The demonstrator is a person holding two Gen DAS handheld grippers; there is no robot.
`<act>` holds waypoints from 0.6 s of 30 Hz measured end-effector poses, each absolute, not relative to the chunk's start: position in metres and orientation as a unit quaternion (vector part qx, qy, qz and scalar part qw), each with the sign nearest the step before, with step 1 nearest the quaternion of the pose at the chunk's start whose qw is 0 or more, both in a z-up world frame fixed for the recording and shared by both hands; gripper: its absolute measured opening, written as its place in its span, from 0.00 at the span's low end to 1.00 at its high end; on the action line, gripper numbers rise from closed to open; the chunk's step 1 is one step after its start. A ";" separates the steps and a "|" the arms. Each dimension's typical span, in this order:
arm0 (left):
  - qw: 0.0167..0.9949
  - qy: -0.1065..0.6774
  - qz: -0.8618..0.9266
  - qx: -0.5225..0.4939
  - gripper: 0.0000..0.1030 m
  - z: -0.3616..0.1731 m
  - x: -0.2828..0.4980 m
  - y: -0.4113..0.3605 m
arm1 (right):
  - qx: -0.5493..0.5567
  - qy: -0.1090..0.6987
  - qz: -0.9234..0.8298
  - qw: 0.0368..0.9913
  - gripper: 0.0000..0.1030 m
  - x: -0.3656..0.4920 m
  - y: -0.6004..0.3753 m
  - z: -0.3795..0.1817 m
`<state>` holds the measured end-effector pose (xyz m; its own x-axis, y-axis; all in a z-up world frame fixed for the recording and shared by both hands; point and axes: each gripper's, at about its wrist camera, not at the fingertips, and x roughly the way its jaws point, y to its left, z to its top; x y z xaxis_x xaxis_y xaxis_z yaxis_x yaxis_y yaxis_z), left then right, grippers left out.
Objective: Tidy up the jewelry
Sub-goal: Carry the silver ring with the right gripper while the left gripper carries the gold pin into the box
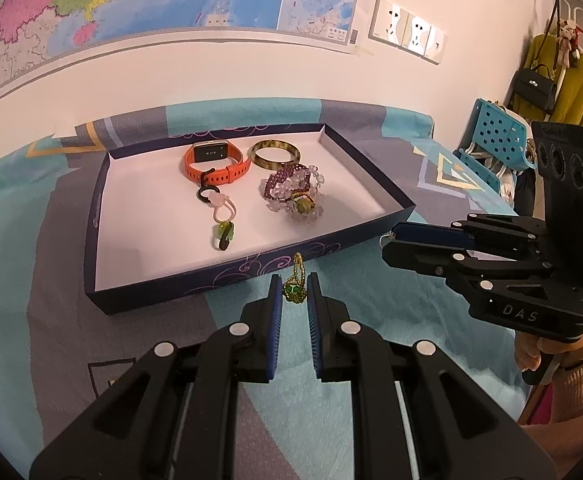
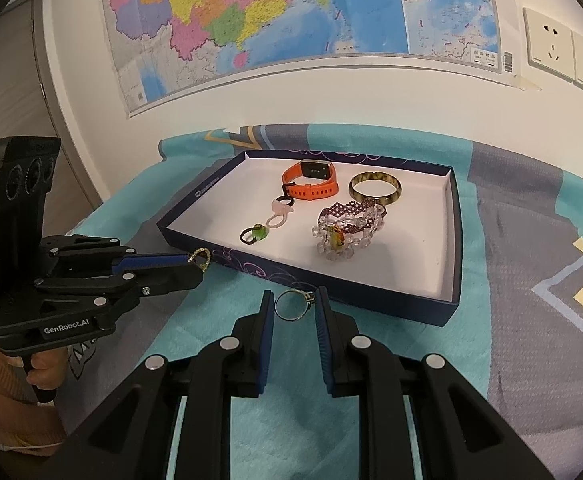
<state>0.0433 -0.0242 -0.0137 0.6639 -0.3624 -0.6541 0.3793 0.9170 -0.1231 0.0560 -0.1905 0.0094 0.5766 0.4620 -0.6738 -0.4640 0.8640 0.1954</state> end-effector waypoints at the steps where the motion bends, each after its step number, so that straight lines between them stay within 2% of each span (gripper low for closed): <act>1: 0.913 0.355 -0.203 0.012 0.13 -0.013 0.043 -0.024 | -0.001 0.379 0.261 0.888 0.18 0.056 -0.190 0.009; 18: 0.915 0.351 -0.199 0.011 0.13 -0.007 0.048 -0.025 | 0.002 0.373 0.264 0.890 0.18 0.064 -0.189 0.015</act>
